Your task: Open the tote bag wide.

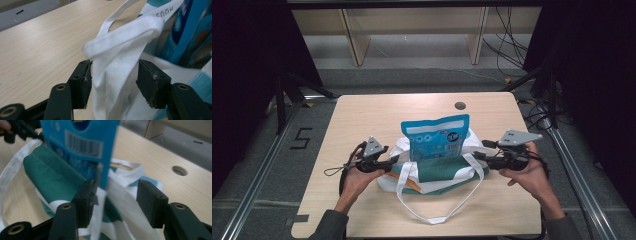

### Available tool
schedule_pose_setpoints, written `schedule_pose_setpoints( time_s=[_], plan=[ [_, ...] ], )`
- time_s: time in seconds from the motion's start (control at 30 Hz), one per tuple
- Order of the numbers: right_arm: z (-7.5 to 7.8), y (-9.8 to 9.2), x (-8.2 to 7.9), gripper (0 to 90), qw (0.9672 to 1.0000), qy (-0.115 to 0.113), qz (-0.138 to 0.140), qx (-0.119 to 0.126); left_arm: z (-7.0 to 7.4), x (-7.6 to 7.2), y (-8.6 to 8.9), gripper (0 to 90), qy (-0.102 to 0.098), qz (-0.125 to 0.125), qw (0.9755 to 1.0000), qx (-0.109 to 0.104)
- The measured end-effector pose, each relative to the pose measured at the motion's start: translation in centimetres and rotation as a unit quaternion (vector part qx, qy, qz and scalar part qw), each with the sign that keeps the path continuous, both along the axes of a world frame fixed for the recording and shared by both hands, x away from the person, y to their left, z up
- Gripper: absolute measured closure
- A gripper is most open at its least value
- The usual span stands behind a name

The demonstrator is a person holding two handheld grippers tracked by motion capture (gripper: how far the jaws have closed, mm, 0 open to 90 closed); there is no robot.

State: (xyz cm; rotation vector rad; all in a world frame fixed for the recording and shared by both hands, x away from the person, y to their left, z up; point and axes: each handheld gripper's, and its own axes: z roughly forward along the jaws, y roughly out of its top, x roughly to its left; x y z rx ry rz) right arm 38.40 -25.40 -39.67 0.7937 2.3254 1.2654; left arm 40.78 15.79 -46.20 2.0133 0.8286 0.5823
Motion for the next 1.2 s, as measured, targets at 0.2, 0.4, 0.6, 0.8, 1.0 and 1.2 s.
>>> schedule_pose_setpoints(
  time_s=[0.2,0.4,0.6,0.8,1.0,1.2],
  plan=[
    [-1.8,3.0,1.1,44.9,0.9980,0.037,0.047,-0.018,0.1,0.5,-1.6,47.2,0.000,-0.022,0.9997,0.006],
    [-2.8,3.1,1.5,70.8,0.9944,0.047,0.067,-0.068,0.1,2.0,-2.2,68.9,-0.003,-0.024,0.9996,-0.016],
    [-2.5,2.4,-0.7,80.8,0.9871,0.054,0.105,-0.108,-0.4,5.2,-2.7,79.2,0.032,0.010,0.9992,-0.021],
    [-5.6,3.4,-2.1,82.0,0.9783,0.093,0.125,-0.137,-4.0,7.2,-3.1,81.7,0.090,0.009,0.9959,0.003],
    [-8.2,3.7,-2.1,81.6,0.9764,0.113,0.126,-0.134,-3.9,6.8,-3.3,79.4,0.089,0.023,0.9957,0.008],
    [-6.4,2.6,-2.2,66.6,0.9832,0.117,0.104,-0.094,-0.5,3.6,-1.6,63.2,0.081,0.031,0.9947,-0.056]
  ],
)
